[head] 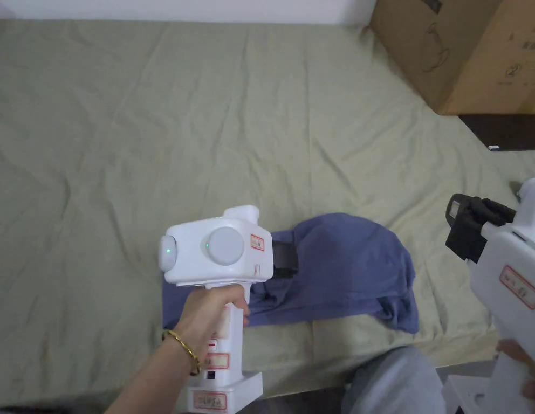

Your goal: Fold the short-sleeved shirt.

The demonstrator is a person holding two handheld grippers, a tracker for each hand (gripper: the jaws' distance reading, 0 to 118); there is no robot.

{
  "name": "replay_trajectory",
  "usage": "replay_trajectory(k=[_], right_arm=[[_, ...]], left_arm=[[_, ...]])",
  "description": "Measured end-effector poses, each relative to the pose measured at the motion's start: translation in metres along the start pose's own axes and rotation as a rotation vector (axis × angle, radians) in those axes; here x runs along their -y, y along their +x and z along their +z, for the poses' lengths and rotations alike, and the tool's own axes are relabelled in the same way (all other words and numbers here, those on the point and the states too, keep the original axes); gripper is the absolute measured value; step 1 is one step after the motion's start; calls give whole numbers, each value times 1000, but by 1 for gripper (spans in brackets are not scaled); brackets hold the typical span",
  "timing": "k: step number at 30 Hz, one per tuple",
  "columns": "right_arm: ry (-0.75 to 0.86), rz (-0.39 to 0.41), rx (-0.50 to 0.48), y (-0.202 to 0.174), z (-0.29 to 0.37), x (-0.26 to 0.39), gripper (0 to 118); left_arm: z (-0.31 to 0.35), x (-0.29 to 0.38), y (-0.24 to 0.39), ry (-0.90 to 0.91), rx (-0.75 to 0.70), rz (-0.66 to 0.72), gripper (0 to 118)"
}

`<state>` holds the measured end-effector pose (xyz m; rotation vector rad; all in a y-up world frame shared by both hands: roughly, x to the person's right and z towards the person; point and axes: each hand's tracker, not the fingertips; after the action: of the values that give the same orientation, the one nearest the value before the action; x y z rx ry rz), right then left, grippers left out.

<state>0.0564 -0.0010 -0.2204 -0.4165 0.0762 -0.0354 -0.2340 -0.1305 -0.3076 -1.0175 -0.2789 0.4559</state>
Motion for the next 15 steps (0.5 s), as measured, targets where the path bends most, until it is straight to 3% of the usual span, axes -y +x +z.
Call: replay_trajectory(k=[1, 2, 5, 7, 15], right_arm=[[-3, -4, -1, 2, 0, 0, 0], [-3, -4, 1, 3, 0, 0, 0], [-1, -2, -1, 4, 1, 0, 0], [2, -3, -3, 5, 1, 1, 0], [0, -20, -3, 12, 6, 6, 0]], left_arm=[[16, -4, 0, 45, 5, 1, 66], [29, -7, -2, 99, -12, 2, 56], [62, -11, -9, 248, -117, -32, 1], [65, -7, -15, 278, -189, -43, 0], [-9, 34, -6, 29, -126, -10, 0]])
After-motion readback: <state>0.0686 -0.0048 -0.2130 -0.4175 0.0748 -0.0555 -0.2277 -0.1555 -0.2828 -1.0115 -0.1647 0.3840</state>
